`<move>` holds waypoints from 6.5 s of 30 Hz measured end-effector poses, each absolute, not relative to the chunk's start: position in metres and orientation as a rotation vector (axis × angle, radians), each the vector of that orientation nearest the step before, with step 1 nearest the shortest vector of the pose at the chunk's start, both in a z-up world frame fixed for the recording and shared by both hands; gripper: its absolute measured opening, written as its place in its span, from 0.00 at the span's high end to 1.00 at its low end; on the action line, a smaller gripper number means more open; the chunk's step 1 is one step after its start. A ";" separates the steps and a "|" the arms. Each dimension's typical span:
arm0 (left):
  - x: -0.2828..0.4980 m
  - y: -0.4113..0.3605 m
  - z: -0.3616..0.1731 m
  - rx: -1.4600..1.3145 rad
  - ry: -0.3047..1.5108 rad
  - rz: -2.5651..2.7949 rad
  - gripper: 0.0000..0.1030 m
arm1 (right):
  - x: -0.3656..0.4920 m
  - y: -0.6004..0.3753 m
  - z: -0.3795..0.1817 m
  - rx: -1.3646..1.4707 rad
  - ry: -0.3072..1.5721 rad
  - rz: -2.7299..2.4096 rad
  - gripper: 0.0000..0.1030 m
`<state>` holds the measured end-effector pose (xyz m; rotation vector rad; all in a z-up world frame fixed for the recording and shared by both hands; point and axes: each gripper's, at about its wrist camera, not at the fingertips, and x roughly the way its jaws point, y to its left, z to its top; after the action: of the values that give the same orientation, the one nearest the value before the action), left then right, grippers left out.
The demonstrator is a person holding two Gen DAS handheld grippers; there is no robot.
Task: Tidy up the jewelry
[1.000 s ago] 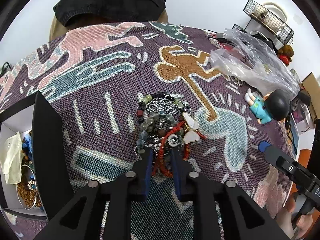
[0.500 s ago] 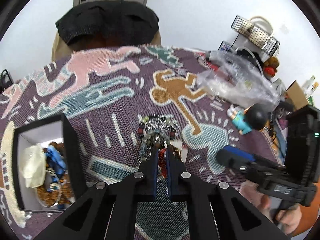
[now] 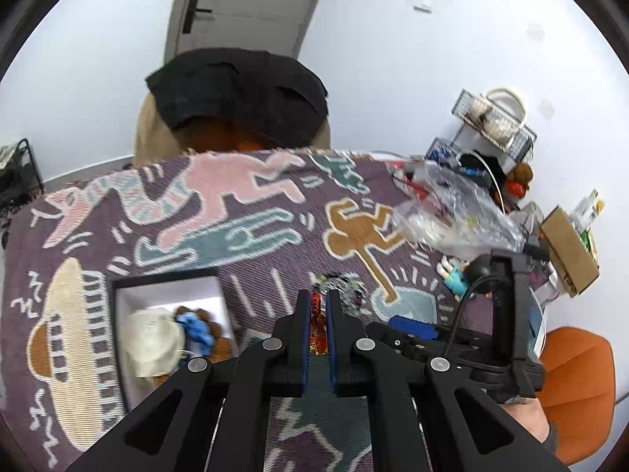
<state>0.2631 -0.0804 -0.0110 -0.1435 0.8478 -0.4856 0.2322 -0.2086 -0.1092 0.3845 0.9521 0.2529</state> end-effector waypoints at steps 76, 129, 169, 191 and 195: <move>0.217 0.116 -0.053 -0.389 0.817 -0.272 0.19 | 0.217 -0.044 -0.028 0.110 0.861 0.479 0.54; 0.310 -0.166 -0.101 0.029 1.071 -0.410 0.71 | 0.187 -0.281 -0.076 0.463 0.804 0.233 0.53; 0.273 -0.065 0.006 -0.117 0.813 -0.431 0.91 | 0.243 -0.165 -0.103 0.309 0.986 0.309 0.53; 0.260 0.011 0.004 -0.242 0.781 -0.393 0.91 | 0.252 -0.140 -0.109 0.196 1.032 0.222 0.81; 0.258 0.010 0.004 -0.244 0.777 -0.400 0.91 | 0.239 -0.144 -0.080 0.193 0.964 0.243 0.81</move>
<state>0.2582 0.0099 0.0038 -0.2440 0.7772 -0.3997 0.2386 -0.1440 -0.0801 0.1931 0.9641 0.2432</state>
